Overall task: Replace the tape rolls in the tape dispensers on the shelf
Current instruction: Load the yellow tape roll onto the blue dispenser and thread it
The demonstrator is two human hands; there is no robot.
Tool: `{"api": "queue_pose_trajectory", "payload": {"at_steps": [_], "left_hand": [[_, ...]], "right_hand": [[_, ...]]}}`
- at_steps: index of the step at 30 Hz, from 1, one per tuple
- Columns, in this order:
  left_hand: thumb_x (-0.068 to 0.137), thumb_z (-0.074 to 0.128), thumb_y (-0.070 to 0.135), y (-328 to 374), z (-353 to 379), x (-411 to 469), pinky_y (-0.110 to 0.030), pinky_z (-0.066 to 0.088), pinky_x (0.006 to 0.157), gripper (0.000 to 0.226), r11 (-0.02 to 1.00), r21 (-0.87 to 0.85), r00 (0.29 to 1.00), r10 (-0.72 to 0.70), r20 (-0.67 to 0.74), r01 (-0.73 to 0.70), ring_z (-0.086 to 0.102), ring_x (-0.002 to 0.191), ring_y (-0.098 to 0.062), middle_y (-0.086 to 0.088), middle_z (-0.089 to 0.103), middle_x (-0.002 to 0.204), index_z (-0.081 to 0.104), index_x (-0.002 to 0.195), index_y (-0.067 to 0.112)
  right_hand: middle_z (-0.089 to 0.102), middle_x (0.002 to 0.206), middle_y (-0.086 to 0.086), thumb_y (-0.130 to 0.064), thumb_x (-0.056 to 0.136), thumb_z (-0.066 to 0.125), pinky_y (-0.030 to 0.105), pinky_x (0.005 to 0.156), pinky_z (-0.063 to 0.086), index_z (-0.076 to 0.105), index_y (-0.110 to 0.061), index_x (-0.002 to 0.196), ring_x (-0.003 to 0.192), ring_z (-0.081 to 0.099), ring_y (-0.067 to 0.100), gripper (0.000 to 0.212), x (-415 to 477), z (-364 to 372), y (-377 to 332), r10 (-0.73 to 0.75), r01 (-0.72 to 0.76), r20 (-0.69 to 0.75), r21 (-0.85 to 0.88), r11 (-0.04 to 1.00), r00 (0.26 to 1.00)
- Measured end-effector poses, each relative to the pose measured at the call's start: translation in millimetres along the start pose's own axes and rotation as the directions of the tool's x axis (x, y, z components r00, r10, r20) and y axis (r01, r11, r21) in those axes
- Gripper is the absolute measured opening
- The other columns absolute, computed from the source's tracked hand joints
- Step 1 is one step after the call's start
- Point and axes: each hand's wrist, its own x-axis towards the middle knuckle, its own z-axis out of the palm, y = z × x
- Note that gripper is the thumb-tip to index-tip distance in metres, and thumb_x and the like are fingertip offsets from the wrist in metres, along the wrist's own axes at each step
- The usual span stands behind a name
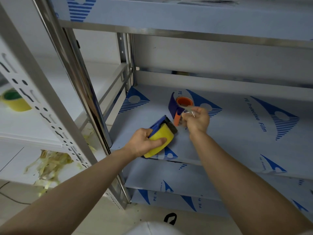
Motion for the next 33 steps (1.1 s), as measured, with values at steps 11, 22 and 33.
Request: {"api": "queue_pose_trajectory", "payload": {"at_steps": [11,22,33], "left_hand": [[0.046,0.072,0.063,-12,8,-7,-0.035,0.038,0.055,0.084,0.991,-0.094,0.995,0.092,-0.024,-0.094,0.045,0.057,-0.025,-0.012,0.046,0.062,0.053,0.068,-0.016],[0.047,0.069,0.064,-12,7,-6,-0.038,0.041,0.057,0.084,0.991,-0.083,0.994,0.101,-0.029,-0.103,0.047,0.058,-0.026,-0.015,0.046,0.061,0.055,0.068,-0.015],[0.047,0.066,0.068,-12,4,-6,-0.046,0.046,0.057,0.089,0.994,-0.055,0.994,0.089,-0.06,-0.093,0.049,0.06,-0.026,-0.015,0.05,0.063,0.054,0.07,-0.017]], "right_hand": [[0.062,0.103,0.011,-0.001,0.078,0.067,0.026,0.074,0.045,0.052,-0.007,0.11,0.09,0.059,0.022,0.036,0,3,27,-0.013,0.039,0.098,-0.261,0.965,0.995],[0.063,0.104,0.013,-0.01,0.09,0.055,0.032,0.066,0.044,0.045,-0.009,0.114,0.089,0.06,0.028,0.026,-10,3,43,-0.399,0.477,0.261,-0.476,0.739,0.879],[0.054,0.094,-0.006,-0.014,0.093,0.049,0.03,0.069,0.044,0.049,-0.01,0.104,0.084,0.054,0.015,0.011,-6,5,34,-0.504,0.537,0.197,-0.409,0.738,0.841]]}}
